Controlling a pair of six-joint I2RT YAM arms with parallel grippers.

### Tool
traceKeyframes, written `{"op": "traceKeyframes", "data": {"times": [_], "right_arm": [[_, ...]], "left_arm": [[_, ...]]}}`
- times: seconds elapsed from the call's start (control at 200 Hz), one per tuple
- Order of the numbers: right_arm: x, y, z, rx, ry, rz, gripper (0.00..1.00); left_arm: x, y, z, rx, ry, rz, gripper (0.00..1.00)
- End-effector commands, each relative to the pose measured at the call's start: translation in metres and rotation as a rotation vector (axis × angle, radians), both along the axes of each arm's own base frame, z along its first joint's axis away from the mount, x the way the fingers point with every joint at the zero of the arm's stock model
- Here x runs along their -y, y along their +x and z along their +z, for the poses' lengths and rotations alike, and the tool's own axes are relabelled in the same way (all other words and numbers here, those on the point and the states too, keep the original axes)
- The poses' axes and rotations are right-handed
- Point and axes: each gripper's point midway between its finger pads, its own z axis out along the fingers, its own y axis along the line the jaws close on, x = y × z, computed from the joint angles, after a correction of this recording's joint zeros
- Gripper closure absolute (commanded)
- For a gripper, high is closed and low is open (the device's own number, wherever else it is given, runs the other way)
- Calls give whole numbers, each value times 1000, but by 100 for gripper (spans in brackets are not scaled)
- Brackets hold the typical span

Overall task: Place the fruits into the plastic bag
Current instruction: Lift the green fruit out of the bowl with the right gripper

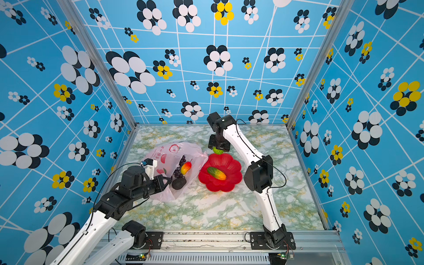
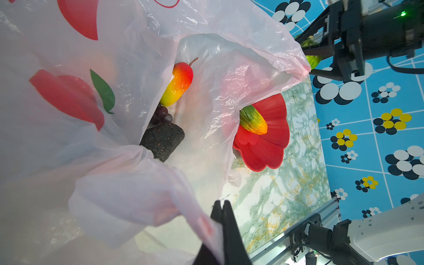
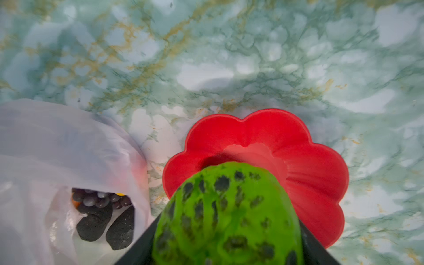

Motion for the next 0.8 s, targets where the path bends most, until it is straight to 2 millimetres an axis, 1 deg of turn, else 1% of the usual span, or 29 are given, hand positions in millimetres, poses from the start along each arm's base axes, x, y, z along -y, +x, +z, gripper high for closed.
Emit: {"op": "traceKeyframes", "data": {"times": [0.0, 0.045, 0.21, 0.275, 0.285, 0.305, 0.465, 0.545, 0.795], "right_arm": [[17, -6, 52, 96, -19, 0, 50], [18, -4, 63, 126, -14, -2, 50], [27, 0, 115, 270, 13, -20, 52], [31, 3, 124, 305, 10, -30, 52], [34, 0, 135, 330, 23, -33, 52], [37, -2, 143, 348, 29, -37, 53], [50, -6, 176, 442, 46, -49, 54], [55, -9, 197, 503, 60, -47, 55], [61, -22, 263, 699, 143, -22, 58]], "left_arm": [[5, -1, 4, 12, -28, -14, 100], [5, -1, 4, 13, -29, -14, 100], [4, -2, 4, 17, -23, -17, 100], [5, -2, 4, 16, -20, -23, 100], [5, -2, 5, 18, -19, -23, 100], [6, -2, 5, 17, -18, -24, 100], [7, -2, 3, 13, -14, -31, 100], [8, -2, 3, 13, -16, -32, 100], [10, -2, 2, 7, -26, -33, 100]]}}
